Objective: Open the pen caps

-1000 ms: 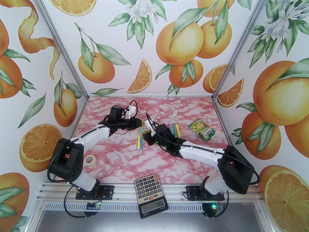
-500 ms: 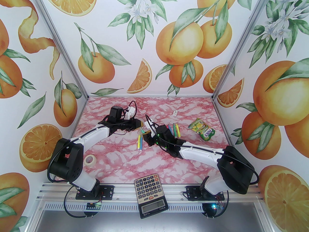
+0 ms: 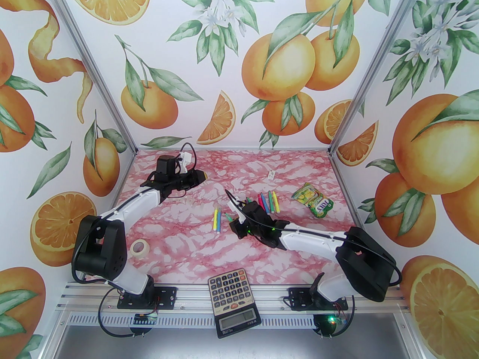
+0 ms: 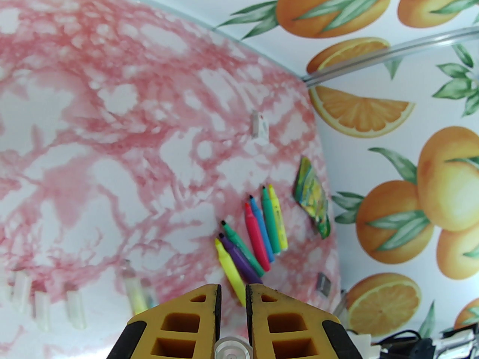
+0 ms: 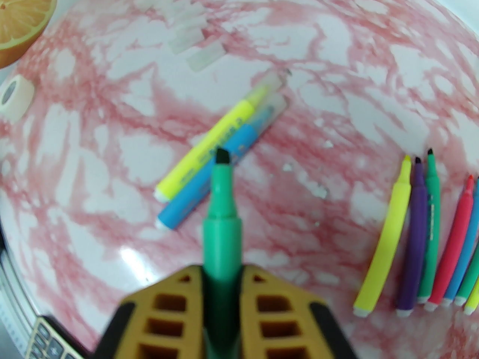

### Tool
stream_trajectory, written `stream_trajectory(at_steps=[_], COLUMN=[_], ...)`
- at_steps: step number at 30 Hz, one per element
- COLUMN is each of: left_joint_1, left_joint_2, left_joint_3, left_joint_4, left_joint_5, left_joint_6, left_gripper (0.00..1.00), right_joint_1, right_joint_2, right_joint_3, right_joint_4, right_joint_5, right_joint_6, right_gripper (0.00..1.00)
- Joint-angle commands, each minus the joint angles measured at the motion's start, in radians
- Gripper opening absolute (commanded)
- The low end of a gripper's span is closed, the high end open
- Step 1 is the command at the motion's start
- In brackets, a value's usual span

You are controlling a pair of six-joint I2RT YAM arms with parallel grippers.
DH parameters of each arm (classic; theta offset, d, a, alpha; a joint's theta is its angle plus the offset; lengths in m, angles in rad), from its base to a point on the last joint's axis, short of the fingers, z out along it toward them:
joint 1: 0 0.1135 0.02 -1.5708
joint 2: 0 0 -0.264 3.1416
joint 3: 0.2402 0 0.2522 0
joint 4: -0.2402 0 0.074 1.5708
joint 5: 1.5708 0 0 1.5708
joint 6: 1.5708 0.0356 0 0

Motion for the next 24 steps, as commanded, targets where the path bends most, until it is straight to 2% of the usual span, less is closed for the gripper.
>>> stream_trajectory(at_steps=[1, 5, 11, 17, 24], left_joint_1=[-0.014, -0.051, -0.115, -0.176, -0.216], left_joint_2=[0.004, 0.028, 0.098, 0.185, 0.248], left_joint_3=[0.081, 0.135, 0.196, 0.262, 0.277], left_joint_4=[-0.191, -0.349, -0.461, -0.545, -0.557], left_joint_5=[-0.101, -0.225, -0.327, -0.45, -0.51], left_joint_6=[0.159, 0.253, 0.313, 0.339, 0.339], left_gripper=[0.0, 0.0, 0.0, 0.0, 0.0], right_joint_1=[-0.006, -0.016, -0.025, -0.032, -0.053], right_joint_2=[0.026, 0.065, 0.114, 0.171, 0.226], right_joint_3=[0.038, 0.077, 0.138, 0.196, 0.218], right_joint_4=[-0.024, -0.031, -0.052, -0.09, -0.092], right_joint_5=[0.085, 0.145, 0.213, 0.28, 0.269], right_joint_6=[0.027, 0.066, 0.121, 0.163, 0.209], right_gripper=[0.0, 0.0, 0.0, 0.0, 0.0])
